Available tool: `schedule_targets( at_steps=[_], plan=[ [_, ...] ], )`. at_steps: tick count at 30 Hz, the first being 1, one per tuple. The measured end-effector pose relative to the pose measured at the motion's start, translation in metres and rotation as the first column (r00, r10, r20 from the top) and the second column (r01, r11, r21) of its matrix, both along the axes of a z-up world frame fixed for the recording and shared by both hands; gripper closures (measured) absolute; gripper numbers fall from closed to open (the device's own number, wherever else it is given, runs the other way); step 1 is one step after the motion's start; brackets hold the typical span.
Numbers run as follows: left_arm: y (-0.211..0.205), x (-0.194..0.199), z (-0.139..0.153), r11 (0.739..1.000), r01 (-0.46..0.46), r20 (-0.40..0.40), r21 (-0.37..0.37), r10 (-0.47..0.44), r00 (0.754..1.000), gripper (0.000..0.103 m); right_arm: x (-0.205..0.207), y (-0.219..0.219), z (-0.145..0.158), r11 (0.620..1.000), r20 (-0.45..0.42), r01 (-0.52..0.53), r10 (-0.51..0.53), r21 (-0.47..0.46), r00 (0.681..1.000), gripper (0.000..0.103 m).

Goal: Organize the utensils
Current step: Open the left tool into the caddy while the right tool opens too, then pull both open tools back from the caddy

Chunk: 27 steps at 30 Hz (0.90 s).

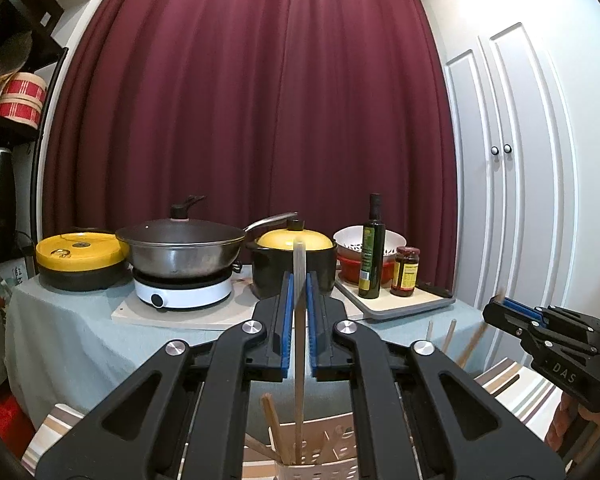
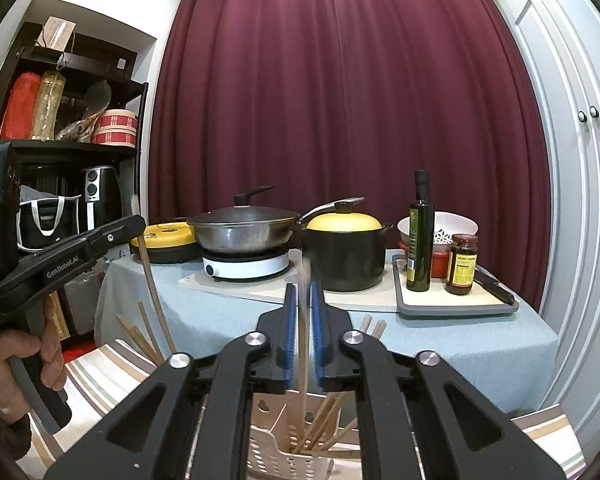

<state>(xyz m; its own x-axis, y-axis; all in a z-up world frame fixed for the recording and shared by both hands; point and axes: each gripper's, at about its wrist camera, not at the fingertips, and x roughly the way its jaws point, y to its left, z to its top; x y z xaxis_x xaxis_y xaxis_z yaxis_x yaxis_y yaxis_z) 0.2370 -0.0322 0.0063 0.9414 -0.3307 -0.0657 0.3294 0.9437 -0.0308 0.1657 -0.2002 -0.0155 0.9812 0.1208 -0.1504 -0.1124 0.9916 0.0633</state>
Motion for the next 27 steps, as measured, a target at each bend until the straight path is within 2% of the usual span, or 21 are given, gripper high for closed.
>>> schedule_targets(
  at_steps=[1, 2, 7, 11, 14, 27],
  plan=[
    [0.001, 0.0, 0.0, 1.0, -0.002, -0.002, -0.001, 0.002, 1.0, 0.085, -0.001, 0.0, 0.0, 1.0, 0.002, 0.002, -0.002, 0.002, 1.0, 0.071],
    [0.002, 0.0, 0.0, 1.0, -0.007, 0.0, -0.004, 0.007, 1.0, 0.079, -0.001, -0.001, 0.0, 1.0, 0.006, 0.006, -0.006, 0.005, 1.0, 0.063],
    [0.003, 0.0, -0.001, 1.0, -0.014, -0.008, 0.001, 0.014, 1.0, 0.073, -0.002, -0.002, 0.0, 1.0, 0.006, 0.008, -0.008, 0.009, 1.0, 0.063],
    [0.004, -0.001, -0.001, 1.0, -0.017, -0.01, -0.004, 0.017, 1.0, 0.059, -0.003, -0.003, 0.0, 1.0, 0.008, 0.009, -0.009, 0.009, 1.0, 0.062],
    [0.005, -0.004, -0.001, 1.0, -0.021, -0.007, -0.004, 0.021, 1.0, 0.053, -0.004, -0.004, 0.0, 1.0, 0.011, 0.012, -0.012, 0.011, 1.0, 0.059],
    [0.008, -0.026, 0.0, 0.999, -0.039, -0.006, 0.005, 0.039, 0.999, 0.041, -0.018, -0.008, 0.004, 0.999, 0.008, 0.035, -0.035, 0.026, 0.999, 0.053]
  ],
)
